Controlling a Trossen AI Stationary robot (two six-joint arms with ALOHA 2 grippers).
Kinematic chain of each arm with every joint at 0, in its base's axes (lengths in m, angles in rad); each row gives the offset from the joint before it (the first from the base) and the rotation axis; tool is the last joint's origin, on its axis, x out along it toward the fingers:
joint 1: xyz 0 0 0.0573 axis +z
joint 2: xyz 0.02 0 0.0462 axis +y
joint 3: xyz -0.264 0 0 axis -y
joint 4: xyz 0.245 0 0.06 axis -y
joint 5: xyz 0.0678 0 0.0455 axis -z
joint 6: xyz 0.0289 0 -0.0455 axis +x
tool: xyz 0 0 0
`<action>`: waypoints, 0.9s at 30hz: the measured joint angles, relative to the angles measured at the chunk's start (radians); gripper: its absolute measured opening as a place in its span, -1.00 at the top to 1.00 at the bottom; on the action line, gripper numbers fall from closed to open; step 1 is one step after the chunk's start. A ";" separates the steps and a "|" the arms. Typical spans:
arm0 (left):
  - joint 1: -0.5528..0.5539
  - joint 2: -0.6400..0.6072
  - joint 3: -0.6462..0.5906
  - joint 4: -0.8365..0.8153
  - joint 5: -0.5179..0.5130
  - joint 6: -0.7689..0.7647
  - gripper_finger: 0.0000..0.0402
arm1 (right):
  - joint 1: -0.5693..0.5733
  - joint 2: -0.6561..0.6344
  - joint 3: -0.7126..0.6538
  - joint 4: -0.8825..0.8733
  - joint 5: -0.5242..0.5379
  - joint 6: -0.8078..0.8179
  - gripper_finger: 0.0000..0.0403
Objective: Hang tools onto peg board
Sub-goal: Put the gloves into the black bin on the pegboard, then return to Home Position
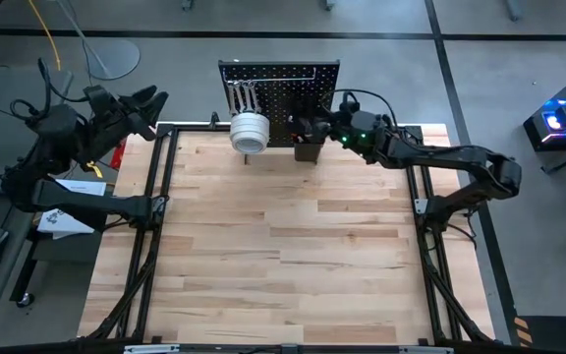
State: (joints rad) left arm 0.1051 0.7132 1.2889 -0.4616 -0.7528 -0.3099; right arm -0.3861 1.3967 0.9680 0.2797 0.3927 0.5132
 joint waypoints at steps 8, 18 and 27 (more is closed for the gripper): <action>0.000 0.000 0.000 -0.134 0.136 -0.003 -0.21 | -0.007 -0.101 0.000 -0.084 -0.017 -0.077 -0.15; -0.001 -0.018 -0.263 -0.198 0.409 -0.189 0.47 | -0.006 -0.323 0.000 -0.423 -0.147 -0.059 0.34; 0.087 -0.098 -0.823 0.640 0.635 -0.277 0.97 | 0.028 -0.475 0.000 -0.608 -0.257 0.082 0.98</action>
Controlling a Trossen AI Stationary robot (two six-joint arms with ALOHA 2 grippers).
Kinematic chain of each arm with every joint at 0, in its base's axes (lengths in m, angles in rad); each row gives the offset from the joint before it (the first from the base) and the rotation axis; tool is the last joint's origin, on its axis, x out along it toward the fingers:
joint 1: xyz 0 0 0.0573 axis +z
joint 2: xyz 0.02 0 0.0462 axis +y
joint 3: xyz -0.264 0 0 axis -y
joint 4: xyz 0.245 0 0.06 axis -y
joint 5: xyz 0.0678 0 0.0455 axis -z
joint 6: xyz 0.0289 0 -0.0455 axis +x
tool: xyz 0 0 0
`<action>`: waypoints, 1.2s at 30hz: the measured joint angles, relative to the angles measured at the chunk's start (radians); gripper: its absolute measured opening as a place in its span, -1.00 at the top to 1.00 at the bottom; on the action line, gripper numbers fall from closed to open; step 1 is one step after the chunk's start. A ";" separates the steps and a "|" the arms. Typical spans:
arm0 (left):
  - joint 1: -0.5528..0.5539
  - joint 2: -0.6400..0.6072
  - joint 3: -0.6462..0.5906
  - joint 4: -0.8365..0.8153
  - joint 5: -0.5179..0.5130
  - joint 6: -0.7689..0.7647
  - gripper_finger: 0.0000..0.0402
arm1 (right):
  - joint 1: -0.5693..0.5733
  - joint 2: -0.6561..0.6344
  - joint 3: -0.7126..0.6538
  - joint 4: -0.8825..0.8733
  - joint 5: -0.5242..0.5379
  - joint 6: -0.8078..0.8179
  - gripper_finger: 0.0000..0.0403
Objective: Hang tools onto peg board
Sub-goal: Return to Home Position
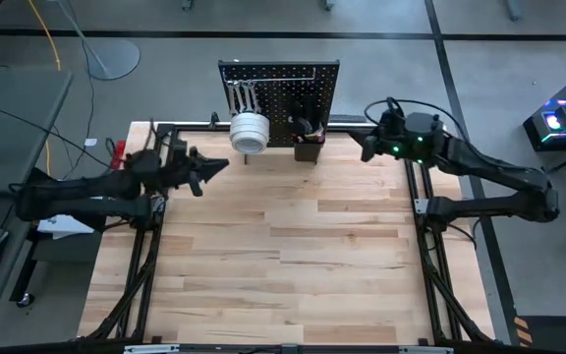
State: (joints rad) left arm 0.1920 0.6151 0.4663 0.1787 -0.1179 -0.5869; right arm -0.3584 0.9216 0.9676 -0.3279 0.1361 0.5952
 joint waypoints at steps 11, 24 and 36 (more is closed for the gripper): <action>0.092 -0.190 -0.415 0.434 0.091 -0.133 1.00 | 0.057 -0.099 0.000 -0.079 0.017 0.145 1.00; 0.099 -0.317 -0.454 0.365 0.067 -0.119 1.00 | 0.294 -0.025 -0.040 -0.314 -0.065 0.346 1.00; 0.096 -0.315 -0.454 0.359 0.065 -0.118 1.00 | 0.265 -0.015 -0.756 1.027 0.019 0.309 1.00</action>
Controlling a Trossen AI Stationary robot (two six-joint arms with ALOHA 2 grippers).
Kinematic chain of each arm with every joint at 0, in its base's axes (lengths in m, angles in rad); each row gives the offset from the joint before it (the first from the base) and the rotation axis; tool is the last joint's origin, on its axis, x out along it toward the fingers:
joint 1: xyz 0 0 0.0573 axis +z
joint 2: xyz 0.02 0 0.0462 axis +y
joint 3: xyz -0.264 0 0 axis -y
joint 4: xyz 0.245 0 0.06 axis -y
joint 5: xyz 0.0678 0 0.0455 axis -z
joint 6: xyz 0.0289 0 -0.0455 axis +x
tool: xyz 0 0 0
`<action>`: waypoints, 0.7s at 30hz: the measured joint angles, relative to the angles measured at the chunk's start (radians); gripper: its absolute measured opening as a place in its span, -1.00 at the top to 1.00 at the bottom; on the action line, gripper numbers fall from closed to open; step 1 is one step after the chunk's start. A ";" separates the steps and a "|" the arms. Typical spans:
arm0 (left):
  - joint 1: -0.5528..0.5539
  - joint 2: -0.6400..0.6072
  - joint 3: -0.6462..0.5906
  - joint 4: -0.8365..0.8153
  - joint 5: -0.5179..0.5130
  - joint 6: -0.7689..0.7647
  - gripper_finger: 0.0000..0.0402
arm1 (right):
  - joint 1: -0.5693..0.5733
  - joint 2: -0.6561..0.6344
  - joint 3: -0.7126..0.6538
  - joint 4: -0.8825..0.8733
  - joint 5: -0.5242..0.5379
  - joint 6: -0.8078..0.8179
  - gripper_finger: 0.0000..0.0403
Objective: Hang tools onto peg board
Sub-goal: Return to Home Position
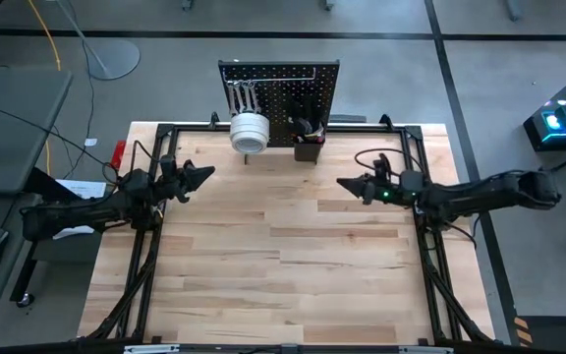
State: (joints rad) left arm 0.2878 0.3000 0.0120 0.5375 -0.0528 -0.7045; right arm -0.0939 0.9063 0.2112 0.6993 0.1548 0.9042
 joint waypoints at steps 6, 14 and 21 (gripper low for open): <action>0.000 0.001 0.000 -0.002 0.000 0.001 1.00 | -0.025 -0.013 -0.129 0.094 -0.055 -0.153 1.00; -0.001 0.001 0.000 -0.003 0.000 0.001 1.00 | -0.023 -0.020 -0.201 0.001 -0.328 -0.225 1.00; -0.001 -0.027 0.000 -0.053 0.000 0.001 1.00 | -0.023 -0.017 -0.201 -0.379 -0.372 -0.338 1.00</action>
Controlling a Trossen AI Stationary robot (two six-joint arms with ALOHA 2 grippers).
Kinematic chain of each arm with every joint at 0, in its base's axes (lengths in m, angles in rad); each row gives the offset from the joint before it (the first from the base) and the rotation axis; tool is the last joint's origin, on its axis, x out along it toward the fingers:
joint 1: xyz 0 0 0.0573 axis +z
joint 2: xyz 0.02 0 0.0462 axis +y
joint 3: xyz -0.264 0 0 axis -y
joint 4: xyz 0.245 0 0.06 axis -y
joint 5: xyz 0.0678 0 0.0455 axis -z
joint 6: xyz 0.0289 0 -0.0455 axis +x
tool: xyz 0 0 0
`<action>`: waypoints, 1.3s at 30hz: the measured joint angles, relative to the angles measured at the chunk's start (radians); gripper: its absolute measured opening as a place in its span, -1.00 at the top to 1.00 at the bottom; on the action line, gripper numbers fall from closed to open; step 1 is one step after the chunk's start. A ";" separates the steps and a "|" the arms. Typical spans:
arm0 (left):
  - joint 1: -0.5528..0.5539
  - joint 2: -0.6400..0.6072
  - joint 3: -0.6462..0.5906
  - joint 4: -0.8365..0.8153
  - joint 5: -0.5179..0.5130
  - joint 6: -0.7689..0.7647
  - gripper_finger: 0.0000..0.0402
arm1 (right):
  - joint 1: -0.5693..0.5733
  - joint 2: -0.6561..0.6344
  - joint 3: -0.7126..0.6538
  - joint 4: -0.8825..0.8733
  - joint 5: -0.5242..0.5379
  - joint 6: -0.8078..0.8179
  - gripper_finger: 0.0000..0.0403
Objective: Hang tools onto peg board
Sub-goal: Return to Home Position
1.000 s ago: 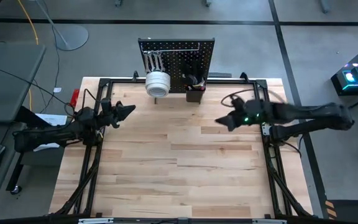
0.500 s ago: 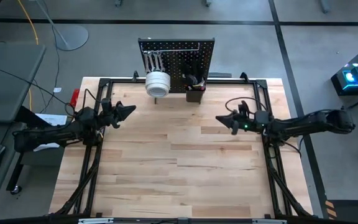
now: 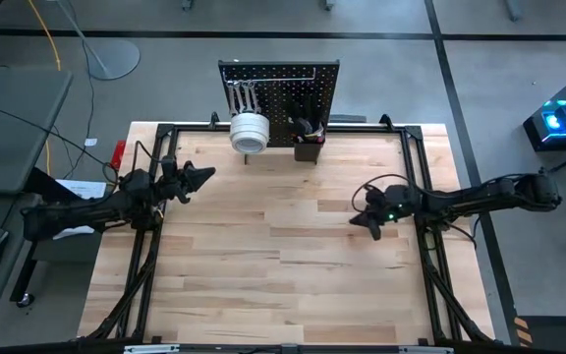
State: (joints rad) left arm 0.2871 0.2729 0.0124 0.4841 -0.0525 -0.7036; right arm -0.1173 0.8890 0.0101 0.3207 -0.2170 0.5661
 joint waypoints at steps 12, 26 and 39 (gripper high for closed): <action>0.012 -0.268 0.000 -0.471 -0.005 0.000 1.00 | 0.000 -0.225 -0.001 -0.278 0.032 0.010 1.00; -0.040 -0.269 0.000 -0.471 0.014 0.000 1.00 | -0.006 -0.888 -0.001 -0.211 0.048 0.010 1.00; -0.040 -0.233 0.000 -0.472 0.014 0.000 1.00 | 0.075 -0.889 -0.001 -0.210 0.042 0.010 1.00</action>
State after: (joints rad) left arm 0.2466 0.0402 0.0128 0.0119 -0.0387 -0.7037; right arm -0.0418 0.0002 0.0090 0.1109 -0.1747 0.5757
